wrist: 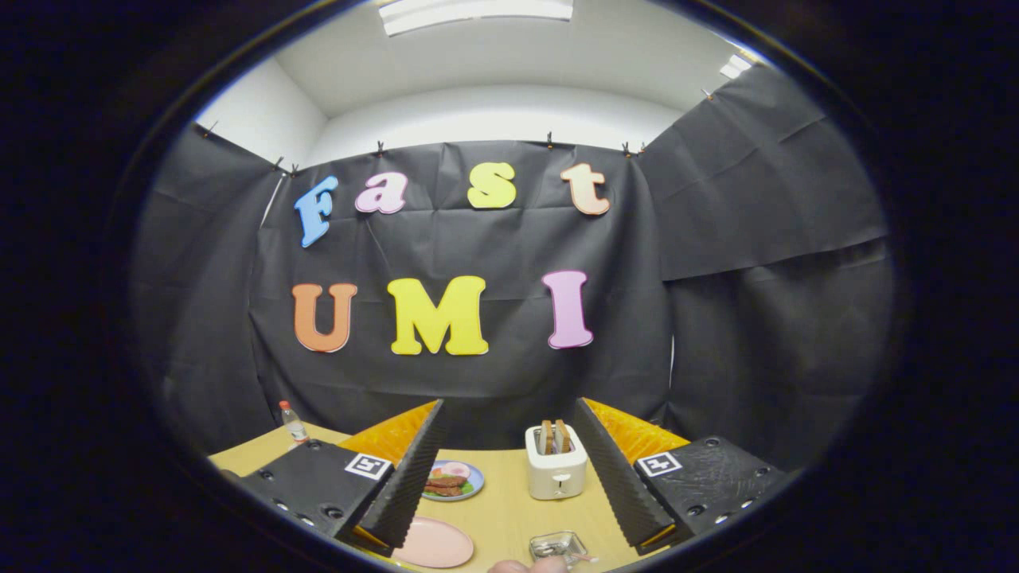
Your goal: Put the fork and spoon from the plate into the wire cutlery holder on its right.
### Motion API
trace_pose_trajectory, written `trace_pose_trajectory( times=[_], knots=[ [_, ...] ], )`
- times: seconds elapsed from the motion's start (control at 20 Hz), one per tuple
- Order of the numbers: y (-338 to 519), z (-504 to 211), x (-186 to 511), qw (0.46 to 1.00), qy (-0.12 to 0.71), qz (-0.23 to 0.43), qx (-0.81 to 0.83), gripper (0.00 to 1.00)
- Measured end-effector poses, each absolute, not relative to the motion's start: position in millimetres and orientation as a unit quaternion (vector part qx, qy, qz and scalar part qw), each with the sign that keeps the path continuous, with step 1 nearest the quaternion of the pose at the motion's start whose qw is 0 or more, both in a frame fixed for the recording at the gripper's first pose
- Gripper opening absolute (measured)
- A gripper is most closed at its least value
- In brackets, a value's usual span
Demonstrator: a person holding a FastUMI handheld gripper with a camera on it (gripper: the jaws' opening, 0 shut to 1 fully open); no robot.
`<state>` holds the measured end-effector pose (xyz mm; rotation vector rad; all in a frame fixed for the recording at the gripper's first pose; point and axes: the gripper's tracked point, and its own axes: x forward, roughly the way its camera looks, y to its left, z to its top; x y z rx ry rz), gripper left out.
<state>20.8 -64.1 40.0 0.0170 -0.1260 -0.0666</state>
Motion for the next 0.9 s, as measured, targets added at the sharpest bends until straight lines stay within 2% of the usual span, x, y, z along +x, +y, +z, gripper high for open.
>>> trace_pose_trajectory(
  times=[0.9],
  knots=[
    [-48.7,48.6,21.5,0.997,-0.075,-0.021,0.003,0.96]
  ],
)
